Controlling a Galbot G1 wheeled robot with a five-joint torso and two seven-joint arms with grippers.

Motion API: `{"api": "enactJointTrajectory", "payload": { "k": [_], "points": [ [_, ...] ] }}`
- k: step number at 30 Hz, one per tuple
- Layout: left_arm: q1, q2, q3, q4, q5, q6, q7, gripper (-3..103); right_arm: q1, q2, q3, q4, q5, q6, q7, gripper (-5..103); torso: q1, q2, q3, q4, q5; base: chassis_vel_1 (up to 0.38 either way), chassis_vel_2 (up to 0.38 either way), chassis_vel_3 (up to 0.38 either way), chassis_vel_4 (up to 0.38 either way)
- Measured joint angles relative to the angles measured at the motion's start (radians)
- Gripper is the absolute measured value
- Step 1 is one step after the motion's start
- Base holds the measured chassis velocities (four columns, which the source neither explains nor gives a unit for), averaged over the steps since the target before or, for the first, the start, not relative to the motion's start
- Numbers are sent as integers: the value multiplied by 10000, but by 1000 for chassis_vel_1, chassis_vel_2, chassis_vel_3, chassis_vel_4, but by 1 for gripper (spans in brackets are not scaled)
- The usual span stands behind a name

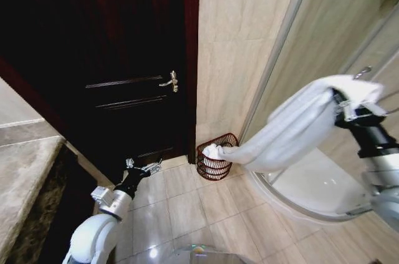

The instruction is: Discard the used towel into the hamper.

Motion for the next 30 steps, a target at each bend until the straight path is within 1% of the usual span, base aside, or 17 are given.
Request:
{"api": "enactJointTrajectory", "payload": {
  "k": [1, 2, 4, 5, 7, 8, 11, 12, 16, 17, 19, 20, 23, 24, 28, 29, 30],
  "points": [
    [0, 0, 1, 1, 0, 0, 0, 100, 895, 116, -611, -273, -9, -8, -168, 3, 0, 0, 0, 1, -9, 0, 0, 0, 0],
    [0, 0, 1, 1, 0, 0, 0, 100, 895, 116, -611, -273, -9, -8, -168, 3, 0, 0, 0, 1, -9, 0, 0, 0, 0],
    [0, 0, 0, 0, 0, 0, 0, 100, 2403, 391, -1729, -962, -113, -4, -433, 3, 3, -1, 1, -2, -7, 0, 0, 0, 0],
    [0, 0, 0, 0, 0, 0, 0, 100, 2403, 391, -1729, -962, -113, -4, -433, 3, 3, -1, 1, -2, -7, 0, 0, 0, 0],
    [-1, 1, 0, 0, 0, 0, 0, 100, 3829, 739, -2884, -1828, -362, -4, -631, 3, 3, -1, 1, -10, 1, 0, 0, 0, 0],
    [-1, 1, 0, 0, 0, 0, 0, 100, 3829, 739, -2884, -1828, -362, -4, -631, 3, 3, -1, 1, -10, 1, 0, 0, 0, 0],
    [0, 1, 1, 1, 0, 0, 0, 100, 5227, 991, -4075, -2508, -548, -65, -660, 3, 2, -1, 1, -9, -7, 0, 0, 0, 0],
    [0, 1, 1, 1, 0, 0, 0, 100, 5227, 991, -4075, -2508, -548, -65, -660, 3, 2, -1, 1, -9, -7, 0, 0, 0, 0],
    [0, 0, 0, 0, 0, 0, 0, 100, 6975, 1132, -5677, -3305, -756, -108, -651, 3, 3, -1, 1, -6, -6, 0, 0, 0, 0],
    [0, 0, 0, 0, 0, 0, 0, 100, 6975, 1132, -5677, -3305, -756, -108, -651, 3, 3, -1, 1, -6, -6, 0, 0, 0, 0],
    [0, 0, 0, 1, 0, 0, 0, 100, 7711, 1191, -6328, -3676, -835, -110, -655, 3, 3, -2, 1, -7, -5, 0, 0, 0, 0],
    [0, 0, 0, 1, 0, 0, 0, 100, 7711, 1191, -6328, -3676, -835, -110, -655, 3, 3, -2, 1, -7, -5, 0, 0, 0, 0],
    [0, 1, 0, 0, 0, 0, 0, 100, 8913, 1336, -7311, -4238, -928, -110, -728, 3, 2, -1, 1, -9, -5, 0, 0, 0, 0],
    [0, 1, 0, 0, 0, 0, 0, 100, 8913, 1336, -7311, -4238, -928, -110, -728, 3, 2, -1, 1, -9, -5, 0, 0, 0, 0],
    [0, 1, 0, 0, 0, 0, 0, 100, 10389, 1785, -8638, -5130, -1237, -101, -813, 3, 1, -2, 1, -8, -7, 0, 0, 0, 0],
    [0, 1, 0, 0, 0, 0, 0, 100, 10389, 1785, -8638, -5130, -1237, -101, -813, 3, 1, -2, 1, -8, -7, 0, 0, 0, 0],
    [0, 0, 0, 0, 0, 0, 0, 100, 10700, 1936, -8915, -5413, -1375, -76, -850, 3, 1, -2, 1, -5, -4, 0, 0, 0, 0]
  ]
}}
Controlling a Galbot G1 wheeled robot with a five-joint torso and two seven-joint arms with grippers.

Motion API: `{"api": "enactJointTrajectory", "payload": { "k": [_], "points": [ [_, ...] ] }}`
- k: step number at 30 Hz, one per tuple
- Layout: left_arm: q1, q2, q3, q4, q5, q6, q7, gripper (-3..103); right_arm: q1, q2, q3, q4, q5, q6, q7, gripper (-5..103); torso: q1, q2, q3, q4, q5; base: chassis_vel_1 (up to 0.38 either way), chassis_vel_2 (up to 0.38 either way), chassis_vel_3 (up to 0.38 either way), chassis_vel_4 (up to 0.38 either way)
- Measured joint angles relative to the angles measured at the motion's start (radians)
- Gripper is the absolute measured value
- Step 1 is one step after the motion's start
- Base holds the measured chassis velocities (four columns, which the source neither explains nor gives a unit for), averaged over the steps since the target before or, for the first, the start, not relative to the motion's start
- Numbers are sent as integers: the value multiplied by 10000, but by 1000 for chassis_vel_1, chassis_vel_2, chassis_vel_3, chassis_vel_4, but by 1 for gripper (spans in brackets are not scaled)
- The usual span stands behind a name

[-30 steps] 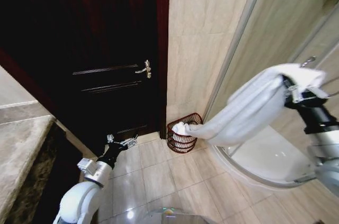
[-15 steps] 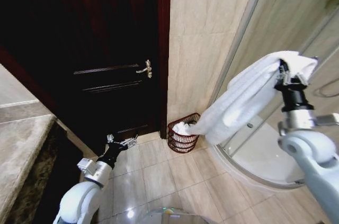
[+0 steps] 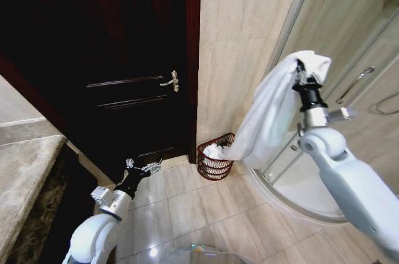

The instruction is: Discard the used towel into the hamper.

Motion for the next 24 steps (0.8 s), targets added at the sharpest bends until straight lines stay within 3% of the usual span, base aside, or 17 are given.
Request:
{"api": "enactJointTrajectory", "payload": {
  "k": [11, 19, 24],
  "points": [
    [-1, 1, 0, 0, 0, 0, 0, 100, 1707, 1186, -1280, -1813, -414, 229, -370, 3, 0, 0, -1, -5, 1, 0, 0, 0, 0],
    [-1, 0, 0, 0, 0, 0, 0, 100, 4615, 2434, -2490, -3793, -502, 489, -593, 3, 1, 0, 0, -1, -5, 0, 0, 0, 0],
    [-1, 1, 0, 0, 0, 0, 0, 100, 5289, 3094, -2670, -4484, -731, 603, -634, 3, 1, 1, -1, 3, -6, 0, 0, 0, 0]
  ]
}}
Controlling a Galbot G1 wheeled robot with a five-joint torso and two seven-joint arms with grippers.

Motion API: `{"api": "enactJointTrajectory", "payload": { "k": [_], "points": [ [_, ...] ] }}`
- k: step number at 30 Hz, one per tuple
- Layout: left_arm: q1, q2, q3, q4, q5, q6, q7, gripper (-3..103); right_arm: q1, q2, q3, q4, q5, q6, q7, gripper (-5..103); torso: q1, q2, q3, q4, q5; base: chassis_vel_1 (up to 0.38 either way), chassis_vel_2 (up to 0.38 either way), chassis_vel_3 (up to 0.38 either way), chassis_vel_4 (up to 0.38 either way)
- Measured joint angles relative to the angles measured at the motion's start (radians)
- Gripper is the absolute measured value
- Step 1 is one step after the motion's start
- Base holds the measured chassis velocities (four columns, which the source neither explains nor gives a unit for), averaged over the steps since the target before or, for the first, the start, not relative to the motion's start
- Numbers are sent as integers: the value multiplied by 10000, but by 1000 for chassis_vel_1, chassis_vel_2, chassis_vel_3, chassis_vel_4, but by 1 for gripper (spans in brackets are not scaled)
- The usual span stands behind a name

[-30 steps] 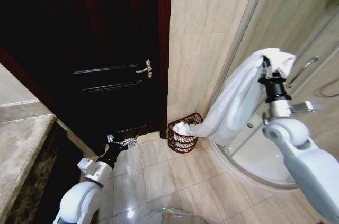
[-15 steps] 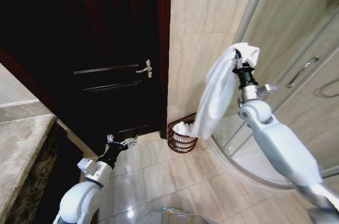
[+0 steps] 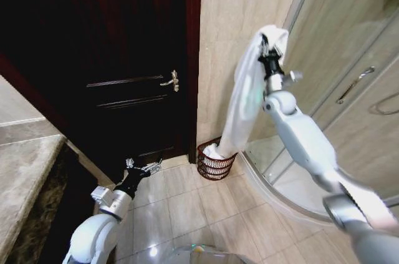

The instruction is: Discard the used towel into the hamper.

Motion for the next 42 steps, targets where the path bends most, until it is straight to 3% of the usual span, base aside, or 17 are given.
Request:
{"api": "enactJointTrajectory", "payload": {
  "k": [6, 14, 22, 29, 33, 39, 42],
  "points": [
    [0, 0, 0, 0, 0, 0, 0, 100, -631, 316, 380, -187, -310, 187, -152, 3, -2, 1, 0, -7, 6, 0, 0, 0, 0],
    [0, 0, 0, 0, 0, 0, 0, 100, -3115, 912, 1184, -150, -1173, 713, -577, 3, -1, 1, 0, -7, 7, 0, 0, 0, 0],
    [0, 0, 0, 0, 0, 0, 0, 100, -4353, 1493, 1831, -769, -1777, 1257, -1070, 3, -2, 1, -1, -5, 4, 0, 0, 0, 0],
    [0, 0, 0, 0, 0, 0, 0, 100, -4328, 1714, 2324, -1967, -1916, 1838, -1682, 3, -2, 1, -1, -5, 7, 0, 0, 0, 0],
    [0, 0, 0, -1, 0, 0, 0, 100, -3458, 1781, 2726, -3438, -1951, 2286, -2178, 3, -2, 1, 0, -5, 6, 0, 0, 0, 0],
    [0, 0, 0, 0, 0, 0, 0, 100, -2882, 1672, 3183, -4050, -1931, 2335, -2323, 3, 0, 1, 0, 4, 4, 0, 0, 0, 0],
    [0, 0, 0, 0, 0, 0, 0, 100, -2976, 1485, 3386, -4025, -1959, 2341, -2379, 3, -1, 2, -1, -11, 3, 0, 0, 0, 0]
  ]
}}
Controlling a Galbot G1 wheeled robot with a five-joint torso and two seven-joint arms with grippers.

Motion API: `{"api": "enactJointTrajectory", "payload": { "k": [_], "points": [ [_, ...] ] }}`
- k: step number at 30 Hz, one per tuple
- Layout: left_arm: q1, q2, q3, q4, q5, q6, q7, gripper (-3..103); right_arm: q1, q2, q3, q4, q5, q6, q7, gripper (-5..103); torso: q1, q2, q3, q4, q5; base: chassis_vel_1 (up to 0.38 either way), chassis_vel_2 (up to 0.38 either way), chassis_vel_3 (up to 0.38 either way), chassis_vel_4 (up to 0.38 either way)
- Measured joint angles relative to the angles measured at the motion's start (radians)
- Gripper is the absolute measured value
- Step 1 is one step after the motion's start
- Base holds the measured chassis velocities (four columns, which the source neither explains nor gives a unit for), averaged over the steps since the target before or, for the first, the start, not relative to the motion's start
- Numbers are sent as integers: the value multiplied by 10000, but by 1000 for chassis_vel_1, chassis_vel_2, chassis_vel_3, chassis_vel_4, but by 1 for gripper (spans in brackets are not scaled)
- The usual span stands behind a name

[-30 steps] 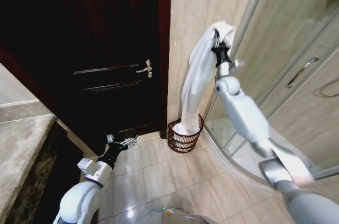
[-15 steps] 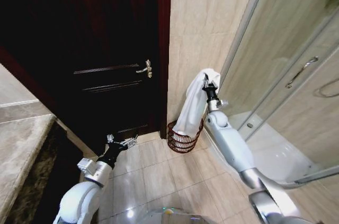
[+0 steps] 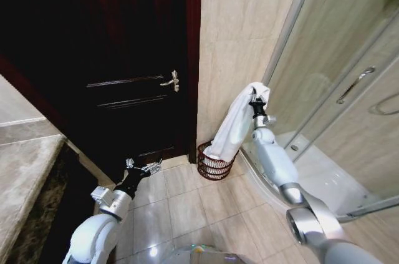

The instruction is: Discard the used towel into the hamper.

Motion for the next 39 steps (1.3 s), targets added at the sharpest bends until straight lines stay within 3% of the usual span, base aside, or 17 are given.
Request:
{"api": "enactJointTrajectory", "payload": {
  "k": [4, 7, 16, 17, 18, 21, 39],
  "points": [
    [-1, 0, 1, 0, 0, 0, 0, 100, -393, 87, -18, -60, -70, 55, -205, 3, -1, 0, 0, -2, 4, 0, 0, 0, 0],
    [0, 0, 0, 0, 0, 0, 0, 100, -936, 432, -19, -99, -215, 141, -339, 3, 0, -1, 1, 11, 6, 0, 0, 0, 0],
    [-1, 0, 0, 0, 0, 0, 0, 100, -1737, 653, -71, 264, -572, 202, -384, 2, -1, 0, 1, 6, 2, 0, 0, 0, 0],
    [-1, 0, 0, 0, 0, 0, 0, 100, -1812, 655, -32, 311, -674, 197, -382, 10, -1, 0, 1, 6, 2, 0, 0, 0, 0],
    [-1, 0, 0, 0, 0, 0, 0, 100, -1812, 655, -32, 311, -674, 197, -382, 10, -1, 0, 1, 6, 2, 0, 0, 0, 0],
    [0, 0, 0, 0, 0, 0, 0, 100, -1920, 669, 97, 361, -807, 168, -384, 3, -1, 0, 1, 6, 3, 0, 0, 0, 0],
    [0, 0, 1, 0, 0, 0, 0, 100, -2269, 780, 175, 575, -897, 283, -443, 3, -1, 0, 0, 9, 3, -37, 42, 41, -43]
  ]
}}
